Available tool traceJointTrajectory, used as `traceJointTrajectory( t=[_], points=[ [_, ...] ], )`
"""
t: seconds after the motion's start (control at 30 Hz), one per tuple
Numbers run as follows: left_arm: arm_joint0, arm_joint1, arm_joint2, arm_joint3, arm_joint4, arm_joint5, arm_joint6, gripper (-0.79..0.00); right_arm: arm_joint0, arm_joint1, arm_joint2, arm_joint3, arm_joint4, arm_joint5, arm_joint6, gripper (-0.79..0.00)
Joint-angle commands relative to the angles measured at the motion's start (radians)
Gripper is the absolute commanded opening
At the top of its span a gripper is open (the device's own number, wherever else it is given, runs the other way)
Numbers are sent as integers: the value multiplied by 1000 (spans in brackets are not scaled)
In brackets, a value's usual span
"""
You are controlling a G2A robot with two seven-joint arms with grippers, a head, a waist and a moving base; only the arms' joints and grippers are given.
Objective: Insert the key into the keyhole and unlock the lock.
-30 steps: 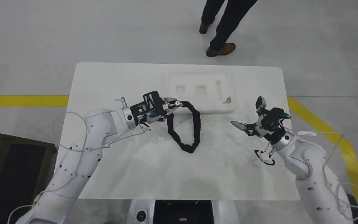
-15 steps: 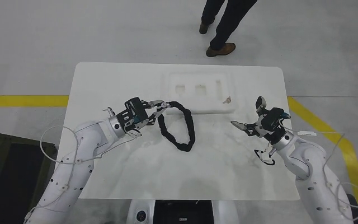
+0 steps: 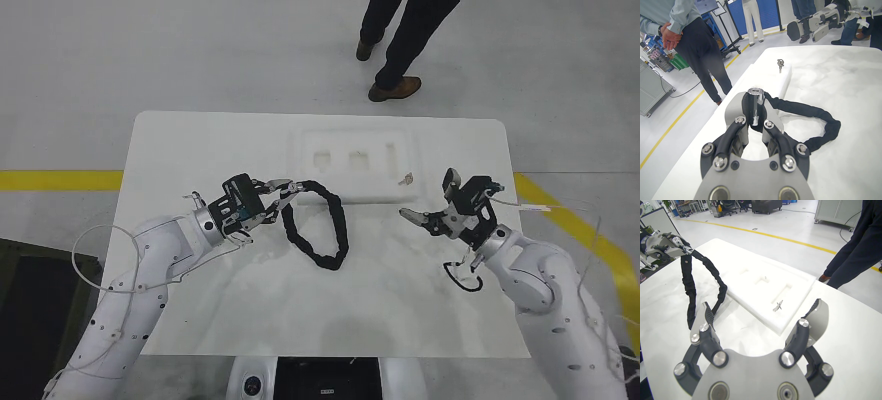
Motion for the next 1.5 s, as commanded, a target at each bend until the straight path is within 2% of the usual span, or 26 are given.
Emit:
traceJointTrajectory(
  t=[0.0, 0.23, 0.37, 0.4, 0.47, 0.53, 0.7, 1.2, 1.3, 1.37, 1.4, 1.47],
  points=[
    [0, 0, 0, 0, 0, 0, 0, -785, 29, -2, -16, -5, 60, 23, 86, 0],
    [0, 0, 0, 0, 0, 0, 0, -785, 117, -11, -66, 45, 234, 119, 244, 0],
    [0, 0, 0, 0, 0, 0, 0, -785, 151, -13, -81, 76, 240, 148, 289, 0],
    [0, 0, 0, 0, 0, 0, 0, -785, 160, -13, -86, 88, 238, 149, 297, -31],
    [0, 0, 0, 0, 0, 0, 0, -785, 178, -15, -99, 110, 241, 152, 306, -157],
    [0, 0, 0, 0, 0, 0, 0, -785, 197, -17, -113, 131, 240, 150, 316, -409],
    [0, 0, 0, 0, 0, 0, 0, -785, 236, -22, -139, 180, 241, 157, 306, -483],
    [0, 0, 0, 0, 0, 0, 0, -785, 265, -28, -165, 261, 215, 185, 277, -523],
    [0, 0, 0, 0, 0, 0, 0, -785, 265, -28, -166, 267, 207, 191, 272, -613],
    [0, 0, 0, 0, 0, 0, 0, -785, 266, -28, -166, 273, 204, 191, 268, -754],
    [0, 0, 0, 0, 0, 0, 0, -785, 267, -28, -167, 275, 203, 193, 267, -785],
    [0, 0, 0, 0, 0, 0, 0, -785, 267, -28, -166, 280, 195, 197, 263, -785]
  ],
)
